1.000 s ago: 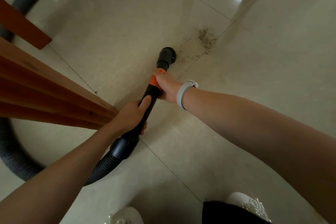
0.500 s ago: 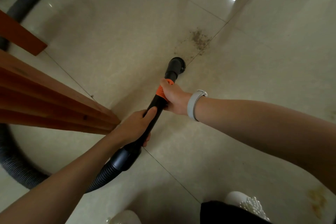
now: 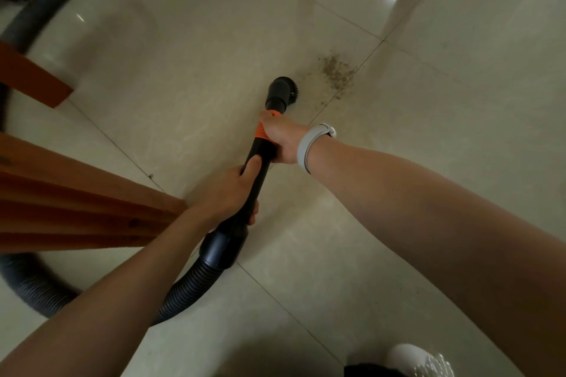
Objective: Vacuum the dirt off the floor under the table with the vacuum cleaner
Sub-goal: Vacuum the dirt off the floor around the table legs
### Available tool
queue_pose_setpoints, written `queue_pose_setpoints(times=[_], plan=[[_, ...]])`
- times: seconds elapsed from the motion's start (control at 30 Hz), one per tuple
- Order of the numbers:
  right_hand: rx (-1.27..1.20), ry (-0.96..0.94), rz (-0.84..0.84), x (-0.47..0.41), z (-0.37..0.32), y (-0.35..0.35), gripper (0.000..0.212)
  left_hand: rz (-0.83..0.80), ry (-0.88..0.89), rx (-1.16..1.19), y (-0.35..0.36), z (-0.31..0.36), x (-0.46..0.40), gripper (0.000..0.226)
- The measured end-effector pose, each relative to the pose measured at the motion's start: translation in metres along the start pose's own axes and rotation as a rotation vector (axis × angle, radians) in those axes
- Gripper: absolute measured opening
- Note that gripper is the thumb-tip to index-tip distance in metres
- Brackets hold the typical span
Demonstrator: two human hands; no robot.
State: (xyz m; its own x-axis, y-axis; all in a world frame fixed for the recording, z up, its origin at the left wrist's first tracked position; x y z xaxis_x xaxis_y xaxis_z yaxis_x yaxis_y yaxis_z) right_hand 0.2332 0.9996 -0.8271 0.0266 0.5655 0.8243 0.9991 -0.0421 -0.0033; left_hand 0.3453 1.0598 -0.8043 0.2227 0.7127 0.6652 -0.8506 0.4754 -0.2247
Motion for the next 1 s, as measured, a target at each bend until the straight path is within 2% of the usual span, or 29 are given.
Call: queue_pose_setpoints(times=[0.2, 0.73, 0.9, 1.0], plan=[[-0.005, -0.024, 0.048, -0.011, -0.009, -0.011, 0.031, -0.031, -0.002, -0.012, 0.004, 0.013, -0.011, 0.046], [-0.116, 0.028, 0.058, 0.011, 0.023, -0.017, 0.025, -0.132, -0.041, -0.085, 0.014, 0.008, 0.016, 0.045], [-0.112, 0.025, 0.101, 0.016, 0.034, -0.026, 0.042, -0.160, -0.033, -0.112, 0.023, 0.003, 0.016, 0.049], [-0.130, 0.017, 0.119, 0.017, 0.037, -0.035, 0.041, -0.173, -0.013, -0.138, 0.030, 0.006, 0.013, 0.045]])
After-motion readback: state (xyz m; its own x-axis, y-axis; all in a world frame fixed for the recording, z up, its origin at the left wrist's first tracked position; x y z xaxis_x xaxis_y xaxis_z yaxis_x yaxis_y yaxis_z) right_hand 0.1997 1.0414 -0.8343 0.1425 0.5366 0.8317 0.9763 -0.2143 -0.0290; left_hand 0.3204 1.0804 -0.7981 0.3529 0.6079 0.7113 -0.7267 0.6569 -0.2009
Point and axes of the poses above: each hand's wrist, its own x-axis away from the middle knuckle, its own y-axis out of the palm, z = x × y, the point moved 5 cm from there along -x, towards the middle knuckle, and after that the axes turned 10 degrees about x, right-handed, at the moved point
